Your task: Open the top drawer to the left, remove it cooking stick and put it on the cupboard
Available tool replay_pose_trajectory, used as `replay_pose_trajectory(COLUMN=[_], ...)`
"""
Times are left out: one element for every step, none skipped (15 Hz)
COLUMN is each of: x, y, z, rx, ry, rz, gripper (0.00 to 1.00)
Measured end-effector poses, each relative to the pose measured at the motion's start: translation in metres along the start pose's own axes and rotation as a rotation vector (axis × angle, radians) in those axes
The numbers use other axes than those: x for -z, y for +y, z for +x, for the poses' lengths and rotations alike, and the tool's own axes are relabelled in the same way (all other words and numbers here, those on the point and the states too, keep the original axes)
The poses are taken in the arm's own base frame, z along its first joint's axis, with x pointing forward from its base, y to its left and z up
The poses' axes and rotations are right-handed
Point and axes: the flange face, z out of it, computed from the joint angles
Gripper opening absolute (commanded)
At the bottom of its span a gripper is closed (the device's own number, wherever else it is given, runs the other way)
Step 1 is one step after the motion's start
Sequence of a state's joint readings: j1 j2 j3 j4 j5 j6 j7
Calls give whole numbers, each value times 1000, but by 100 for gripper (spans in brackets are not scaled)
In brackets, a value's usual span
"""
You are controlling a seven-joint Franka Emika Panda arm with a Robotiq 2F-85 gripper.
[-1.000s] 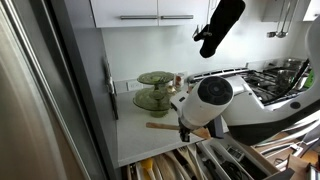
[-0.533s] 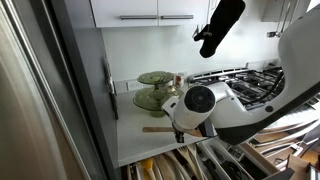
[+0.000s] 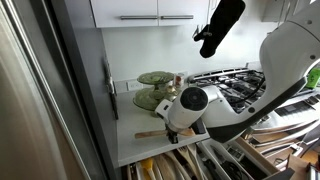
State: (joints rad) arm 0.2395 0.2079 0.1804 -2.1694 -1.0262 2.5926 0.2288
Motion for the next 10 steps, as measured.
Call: replay_pose_trajectory(x=[-3, -5, -8, -10, -12, -14, -16, -18, -20, -22], y=[1, 3, 4, 6, 7, 7, 7, 9, 10, 11], z=[0, 0, 0, 0, 1, 1, 2, 2, 3, 3], rx=[15, 25, 36, 44, 52, 63, 74, 81, 85, 87], ry=[9, 12, 15, 19, 26, 32, 35, 36, 37, 38], rz=[4, 5, 5, 3, 0, -5, -11, -19, -26, -33], gripper=[6, 6, 6, 6, 6, 48, 49, 54, 63, 69])
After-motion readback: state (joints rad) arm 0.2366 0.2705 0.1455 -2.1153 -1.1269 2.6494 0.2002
